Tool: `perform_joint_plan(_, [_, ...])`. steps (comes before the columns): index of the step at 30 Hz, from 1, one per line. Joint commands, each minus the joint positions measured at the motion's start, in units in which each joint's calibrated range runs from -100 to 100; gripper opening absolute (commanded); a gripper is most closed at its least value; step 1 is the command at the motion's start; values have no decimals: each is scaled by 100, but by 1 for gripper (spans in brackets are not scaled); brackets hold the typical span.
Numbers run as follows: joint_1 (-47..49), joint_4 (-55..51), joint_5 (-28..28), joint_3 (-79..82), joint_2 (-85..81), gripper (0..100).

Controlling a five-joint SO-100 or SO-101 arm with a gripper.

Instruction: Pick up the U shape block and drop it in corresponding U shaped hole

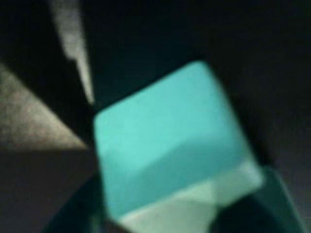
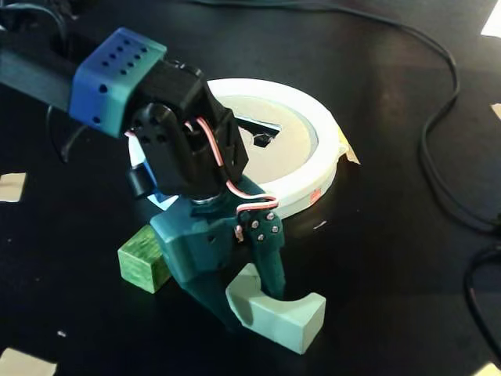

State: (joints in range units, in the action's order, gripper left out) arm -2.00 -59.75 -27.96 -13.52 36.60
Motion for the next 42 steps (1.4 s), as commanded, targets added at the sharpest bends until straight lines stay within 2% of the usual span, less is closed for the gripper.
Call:
perform_joint_plan(1, [-125,-61,5,-451,-127,14])
perform_joint_plan(6, [-125,-61,5,-451,-172,7])
perform_joint_plan(17, [-112,-41,10,-461,-199,9])
perform_joint_plan(22, [-112,-122,78,-360,-727,9])
perform_joint_plan(32, [50,-2289,1739,-424,-2841,9])
perform_joint_plan(36, [-25,-3393,2852,-442,-3718,9])
perform_joint_plan(38, [87,-4015,3692,-451,-4077,9])
perform_joint_plan(40, [262,-4025,4381,-397,-4283,8])
perform_joint_plan(42, [999,-4025,5167,-461,-4435,7])
